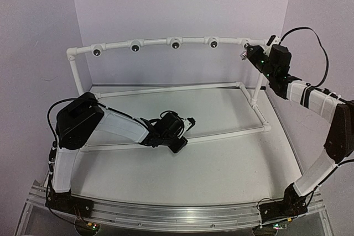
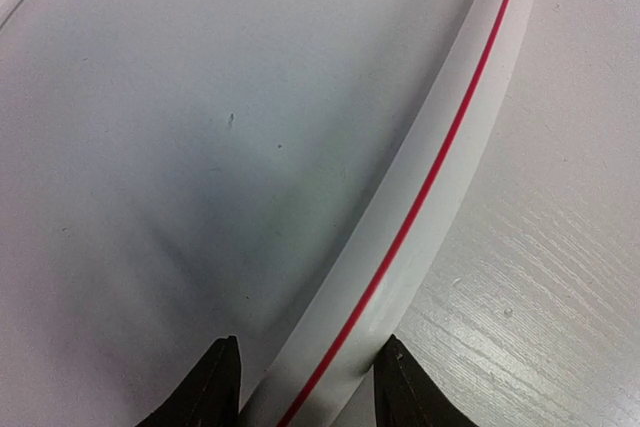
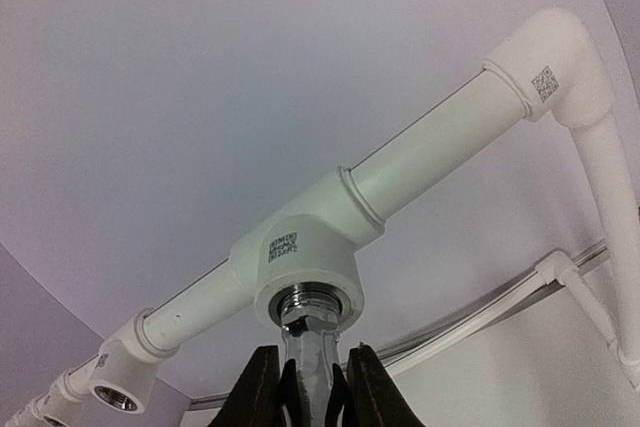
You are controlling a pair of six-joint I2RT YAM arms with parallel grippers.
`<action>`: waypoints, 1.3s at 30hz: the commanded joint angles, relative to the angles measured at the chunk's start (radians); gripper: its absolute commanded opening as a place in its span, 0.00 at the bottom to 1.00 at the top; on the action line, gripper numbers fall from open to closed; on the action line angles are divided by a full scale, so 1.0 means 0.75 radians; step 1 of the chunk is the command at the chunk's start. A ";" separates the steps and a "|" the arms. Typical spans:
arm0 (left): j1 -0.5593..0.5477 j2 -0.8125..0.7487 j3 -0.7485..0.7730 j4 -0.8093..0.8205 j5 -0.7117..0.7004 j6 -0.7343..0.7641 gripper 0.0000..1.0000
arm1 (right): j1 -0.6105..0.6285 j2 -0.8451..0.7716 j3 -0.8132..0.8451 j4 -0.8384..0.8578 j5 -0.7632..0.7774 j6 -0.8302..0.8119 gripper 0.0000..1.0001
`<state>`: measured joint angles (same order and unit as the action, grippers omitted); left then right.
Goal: Install the water faucets
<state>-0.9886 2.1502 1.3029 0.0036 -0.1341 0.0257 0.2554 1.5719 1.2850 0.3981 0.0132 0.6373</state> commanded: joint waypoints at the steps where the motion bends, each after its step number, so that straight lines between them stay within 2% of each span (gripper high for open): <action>1: -0.034 0.201 -0.143 -0.495 0.154 -0.239 0.00 | -0.073 0.031 0.031 0.089 0.150 0.110 0.00; 12: -0.036 0.203 -0.144 -0.495 0.160 -0.239 0.00 | -0.081 0.047 -0.008 0.133 0.156 0.260 0.00; 25: -0.038 0.199 -0.147 -0.496 0.160 -0.241 0.00 | -0.089 0.078 -0.082 0.234 0.156 0.576 0.00; 30: -0.042 0.204 -0.141 -0.499 0.160 -0.239 0.00 | -0.084 0.095 -0.102 0.281 0.182 0.714 0.00; 39: -0.045 0.205 -0.140 -0.497 0.160 -0.235 0.00 | -0.026 0.114 -0.041 0.238 0.286 0.804 0.00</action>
<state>-0.9901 2.1540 1.3029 0.0212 -0.1104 0.0254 0.2588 1.6146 1.2152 0.6132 0.0582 1.1751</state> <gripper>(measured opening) 0.428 0.226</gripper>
